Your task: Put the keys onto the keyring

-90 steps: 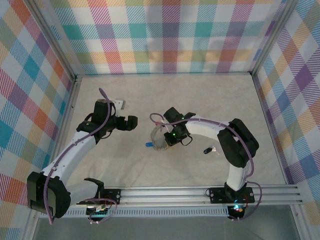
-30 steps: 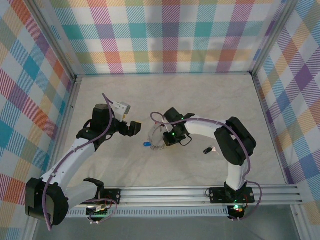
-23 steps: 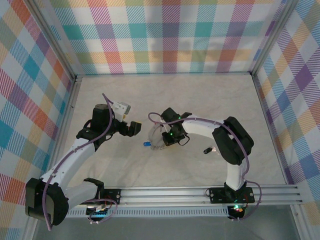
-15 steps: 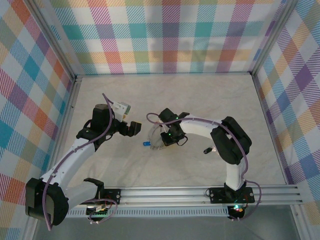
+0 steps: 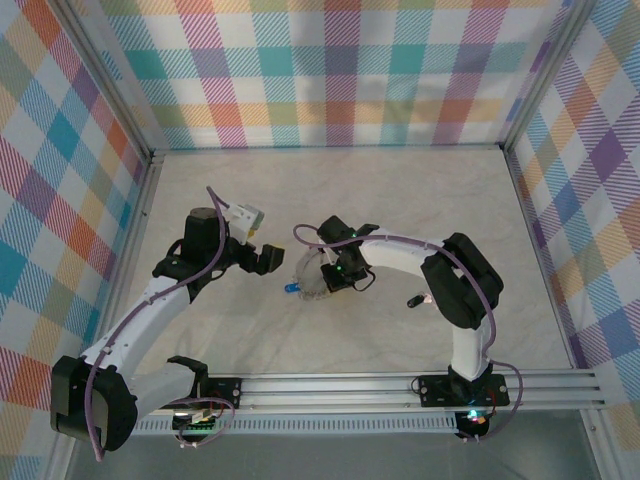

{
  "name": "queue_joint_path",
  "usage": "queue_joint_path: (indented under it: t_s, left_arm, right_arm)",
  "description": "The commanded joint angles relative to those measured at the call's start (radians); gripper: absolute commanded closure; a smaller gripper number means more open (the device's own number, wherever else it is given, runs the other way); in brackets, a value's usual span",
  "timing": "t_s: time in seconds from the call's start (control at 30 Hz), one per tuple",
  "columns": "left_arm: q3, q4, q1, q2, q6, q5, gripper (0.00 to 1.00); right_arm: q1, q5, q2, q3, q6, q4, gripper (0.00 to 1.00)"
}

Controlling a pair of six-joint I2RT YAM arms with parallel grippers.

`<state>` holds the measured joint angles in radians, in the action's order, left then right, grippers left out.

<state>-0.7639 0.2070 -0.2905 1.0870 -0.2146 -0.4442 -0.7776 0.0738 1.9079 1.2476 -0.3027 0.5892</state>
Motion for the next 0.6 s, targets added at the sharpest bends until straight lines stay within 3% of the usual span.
queue_joint_path:
  t_s: [0.0,0.17,0.27,0.37,0.57]
  left_arm:
    - [-0.043,-0.009,-0.017,0.023,-0.13,-0.171,0.0]
    - [-0.056,-0.109,-0.027,0.078,-0.181,-0.29,0.02]
    - [-0.121,-0.027,-0.031,0.143,-0.304,-0.396,0.07]
    - [-0.184,0.119,-0.037,0.205,-0.402,-0.419,0.1]
    - [-0.142,0.107,-0.065,0.223,-0.44,-0.382,0.1]
  right_arm:
    - [0.024,0.12,-0.034,0.023,0.002,0.022,1.0]
    - [0.103,0.345,-0.071,-0.023,-0.005,-0.039,1.0]
    - [0.161,0.501,-0.082,-0.088,-0.017,-0.13,1.0]
    - [0.204,0.575,-0.078,-0.135,-0.02,-0.191,1.0]
    - [0.231,0.603,-0.069,-0.196,-0.029,-0.254,1.0]
